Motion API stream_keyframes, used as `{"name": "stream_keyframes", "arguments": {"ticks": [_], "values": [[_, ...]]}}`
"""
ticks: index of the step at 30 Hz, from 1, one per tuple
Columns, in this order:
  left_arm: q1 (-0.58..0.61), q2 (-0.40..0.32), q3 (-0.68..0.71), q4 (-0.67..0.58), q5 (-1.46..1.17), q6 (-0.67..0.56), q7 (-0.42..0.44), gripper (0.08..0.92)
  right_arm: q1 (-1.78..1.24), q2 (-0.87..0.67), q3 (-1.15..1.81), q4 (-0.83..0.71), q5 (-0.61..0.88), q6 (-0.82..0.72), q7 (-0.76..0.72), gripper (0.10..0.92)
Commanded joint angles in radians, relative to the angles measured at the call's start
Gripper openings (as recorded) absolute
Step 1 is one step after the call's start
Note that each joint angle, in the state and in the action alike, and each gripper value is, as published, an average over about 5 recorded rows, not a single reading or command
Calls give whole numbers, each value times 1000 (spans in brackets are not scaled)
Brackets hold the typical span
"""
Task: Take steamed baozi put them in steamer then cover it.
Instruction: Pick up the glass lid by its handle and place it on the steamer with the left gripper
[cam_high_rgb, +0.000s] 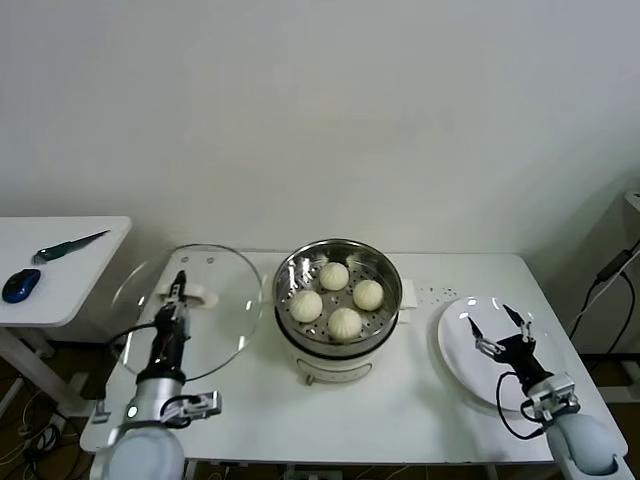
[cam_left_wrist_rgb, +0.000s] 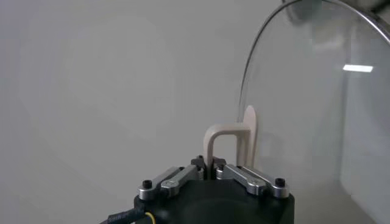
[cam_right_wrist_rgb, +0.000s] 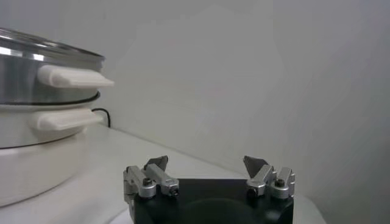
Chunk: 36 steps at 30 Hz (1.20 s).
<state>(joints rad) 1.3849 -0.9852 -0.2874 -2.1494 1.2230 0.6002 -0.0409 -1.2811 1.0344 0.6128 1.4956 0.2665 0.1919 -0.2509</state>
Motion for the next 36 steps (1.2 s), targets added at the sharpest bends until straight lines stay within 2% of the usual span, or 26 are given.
{"name": "stream_keyframes", "arguments": {"ticks": [1,6,14,22,29,36], "values": [[-397,45,371,-19,21,185,242,147,59,-9,-39,-34,-8,-3,4,823],[-488,-84,466,50,102,185,330,147,69,-5,-38,-44,-12,-1,5,823],[-550,-323,537,194,282,185,445,147,56,-6,-13,-49,-18,6,5,823],[-548,-516,517,345,361,185,409,147,33,-5,19,-59,-19,20,1,823],[-531,-589,505,422,396,185,391,147,19,-2,35,-64,-20,28,-2,823],[-530,-614,496,476,399,185,335,147,13,2,47,-70,-23,35,-8,823]]}}
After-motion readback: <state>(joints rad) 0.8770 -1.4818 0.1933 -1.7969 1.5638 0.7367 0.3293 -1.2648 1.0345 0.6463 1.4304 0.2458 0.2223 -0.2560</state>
